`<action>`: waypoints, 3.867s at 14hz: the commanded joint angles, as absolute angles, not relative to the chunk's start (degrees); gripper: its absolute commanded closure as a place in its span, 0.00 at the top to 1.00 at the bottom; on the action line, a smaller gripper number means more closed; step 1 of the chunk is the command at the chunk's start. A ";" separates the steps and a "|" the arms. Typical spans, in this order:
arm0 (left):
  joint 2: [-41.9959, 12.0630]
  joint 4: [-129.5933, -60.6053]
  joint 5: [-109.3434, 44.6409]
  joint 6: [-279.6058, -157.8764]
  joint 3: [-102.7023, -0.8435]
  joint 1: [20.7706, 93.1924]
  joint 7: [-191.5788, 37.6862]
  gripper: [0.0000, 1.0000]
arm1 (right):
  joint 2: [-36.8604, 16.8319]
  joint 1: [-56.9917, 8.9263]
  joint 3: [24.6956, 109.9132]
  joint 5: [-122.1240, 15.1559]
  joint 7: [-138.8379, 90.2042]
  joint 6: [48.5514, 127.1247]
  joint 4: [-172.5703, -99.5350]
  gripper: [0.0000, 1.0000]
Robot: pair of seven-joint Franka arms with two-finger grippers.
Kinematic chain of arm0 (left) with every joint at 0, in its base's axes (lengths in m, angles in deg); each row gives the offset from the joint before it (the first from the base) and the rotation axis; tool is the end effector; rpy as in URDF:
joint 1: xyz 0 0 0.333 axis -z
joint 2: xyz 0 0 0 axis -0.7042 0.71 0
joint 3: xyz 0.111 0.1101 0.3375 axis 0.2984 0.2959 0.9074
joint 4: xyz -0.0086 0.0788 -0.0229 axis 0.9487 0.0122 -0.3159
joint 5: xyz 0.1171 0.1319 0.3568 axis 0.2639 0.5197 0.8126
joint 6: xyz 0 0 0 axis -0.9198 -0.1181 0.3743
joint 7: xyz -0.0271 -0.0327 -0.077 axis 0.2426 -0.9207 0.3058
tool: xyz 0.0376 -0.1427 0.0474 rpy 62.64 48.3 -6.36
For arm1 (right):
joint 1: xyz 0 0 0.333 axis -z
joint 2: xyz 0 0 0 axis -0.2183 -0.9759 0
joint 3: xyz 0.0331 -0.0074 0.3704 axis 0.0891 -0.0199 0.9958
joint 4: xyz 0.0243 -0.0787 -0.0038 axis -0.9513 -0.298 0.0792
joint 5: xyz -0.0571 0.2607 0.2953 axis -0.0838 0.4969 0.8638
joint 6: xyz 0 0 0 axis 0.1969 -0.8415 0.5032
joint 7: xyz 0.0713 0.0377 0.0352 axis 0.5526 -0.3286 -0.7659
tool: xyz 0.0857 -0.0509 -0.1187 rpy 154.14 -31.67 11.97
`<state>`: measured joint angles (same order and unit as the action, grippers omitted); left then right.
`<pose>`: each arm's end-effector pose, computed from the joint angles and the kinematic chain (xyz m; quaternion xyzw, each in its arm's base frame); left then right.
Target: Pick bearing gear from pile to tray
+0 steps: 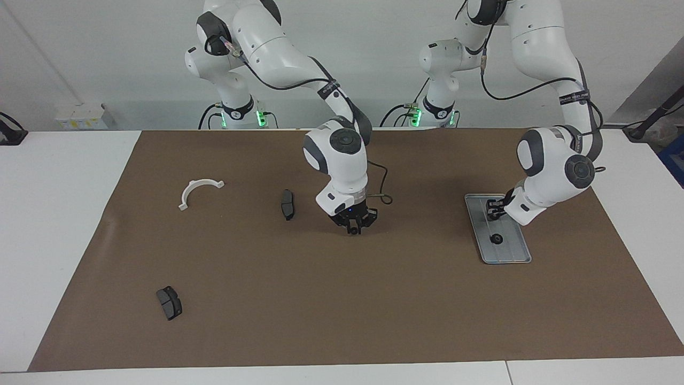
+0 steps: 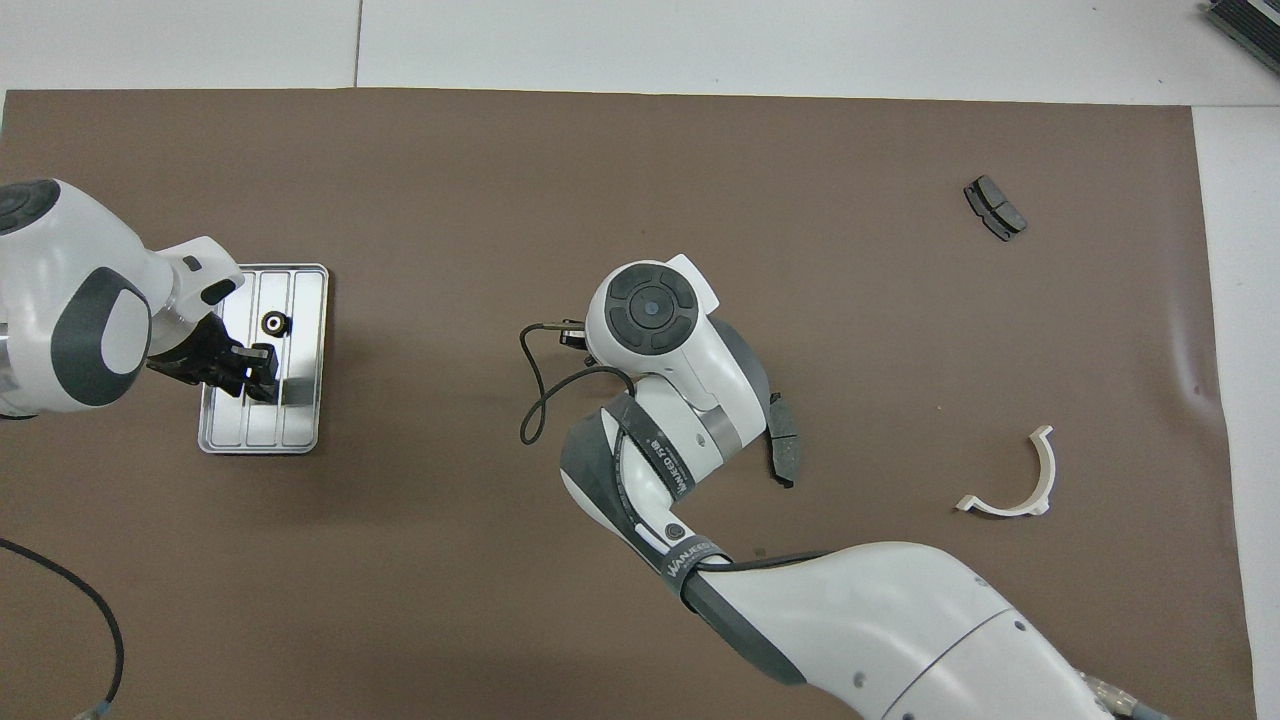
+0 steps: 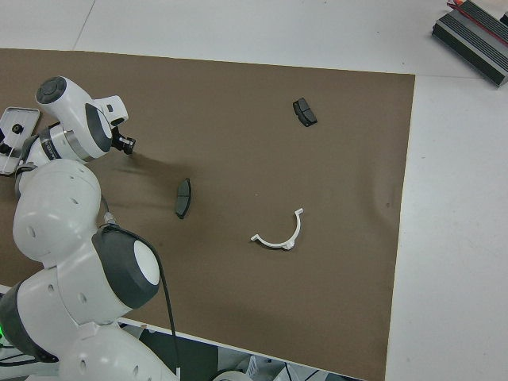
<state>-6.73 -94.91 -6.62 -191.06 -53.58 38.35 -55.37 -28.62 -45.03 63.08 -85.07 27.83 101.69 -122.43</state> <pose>0.5943 0.0194 0.3185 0.9888 -0.0413 -0.1421 0.0190 0.6174 0.4302 0.3063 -0.9950 0.0754 -0.0451 0.0469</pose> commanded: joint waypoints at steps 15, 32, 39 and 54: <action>-3.32 -88.73 -7.21 -213.05 -53.67 71.04 -109.05 0.70 | -1.72 -22.73 62.65 -85.13 11.64 94.09 -138.74 1.00; 1.78 -88.39 -6.43 -217.99 -53.76 76.67 -107.03 0.54 | 4.54 -14.36 62.48 -84.60 -1.90 62.44 -124.15 1.00; 4.15 -85.49 -6.42 -217.91 -53.67 76.23 -106.85 0.54 | 4.89 -14.63 62.57 -84.43 -3.57 62.35 -124.23 1.00; 4.86 -84.87 -6.42 -217.91 -53.58 76.58 -106.85 0.35 | 4.98 -14.98 63.00 -85.13 -3.92 63.05 -124.50 1.00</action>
